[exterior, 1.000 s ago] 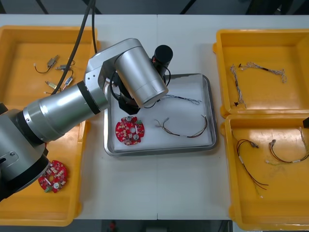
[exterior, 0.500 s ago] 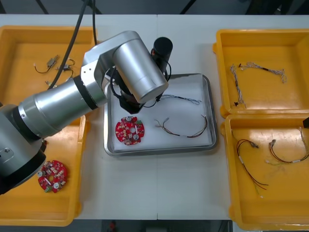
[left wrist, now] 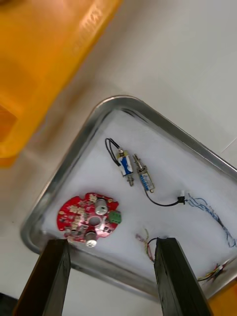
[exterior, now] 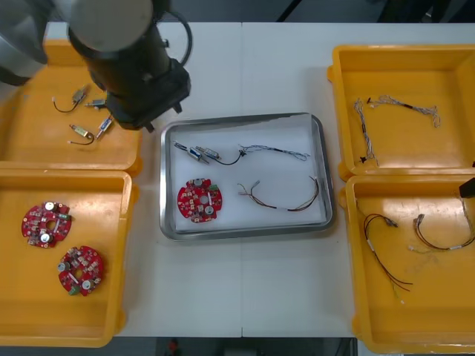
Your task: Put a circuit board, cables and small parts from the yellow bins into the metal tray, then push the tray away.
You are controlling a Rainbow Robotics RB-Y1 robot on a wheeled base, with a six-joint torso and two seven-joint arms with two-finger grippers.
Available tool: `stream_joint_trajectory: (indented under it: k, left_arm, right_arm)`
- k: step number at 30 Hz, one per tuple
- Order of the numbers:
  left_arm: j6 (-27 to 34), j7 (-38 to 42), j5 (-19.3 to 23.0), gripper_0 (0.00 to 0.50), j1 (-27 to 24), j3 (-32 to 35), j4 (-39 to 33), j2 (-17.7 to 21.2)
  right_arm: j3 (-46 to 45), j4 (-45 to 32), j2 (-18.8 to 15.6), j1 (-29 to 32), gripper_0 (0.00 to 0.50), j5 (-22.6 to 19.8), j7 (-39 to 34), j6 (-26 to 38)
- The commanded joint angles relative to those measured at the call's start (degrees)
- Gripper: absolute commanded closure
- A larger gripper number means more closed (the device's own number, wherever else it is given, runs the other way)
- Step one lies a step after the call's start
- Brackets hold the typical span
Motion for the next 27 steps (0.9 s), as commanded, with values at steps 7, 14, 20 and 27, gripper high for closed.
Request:
stream_joint_trajectory:
  k: [7, 14, 20, 27]
  left_arm:
    - [0.24, -17.04, 16.17, 0.000, -0.99, 6.26, -2.99, 18.86]
    - [-0.11, -28.47, 18.54, 0.000, 8.86, 14.70, -6.42, 25.80]
    - [-3.54, -37.61, 18.46, 0.000, 19.05, 20.85, -8.79, 30.55]
    - [-11.36, -46.84, 17.31, 0.000, 32.94, 26.56, -12.30, 35.82]
  right_arm:
    - [4.56, -0.74, 0.67, -5.49, 0.000, -0.01, -1.70, 0.20]
    - [8.78, -3.56, 2.69, -8.57, 0.000, -0.71, -0.38, 0.20]
    - [13.88, -6.98, 4.45, -10.59, 0.000, -1.41, 0.85, 0.20]
    - [23.46, -9.53, 6.56, -15.34, 0.000, -1.24, 1.55, 0.20]
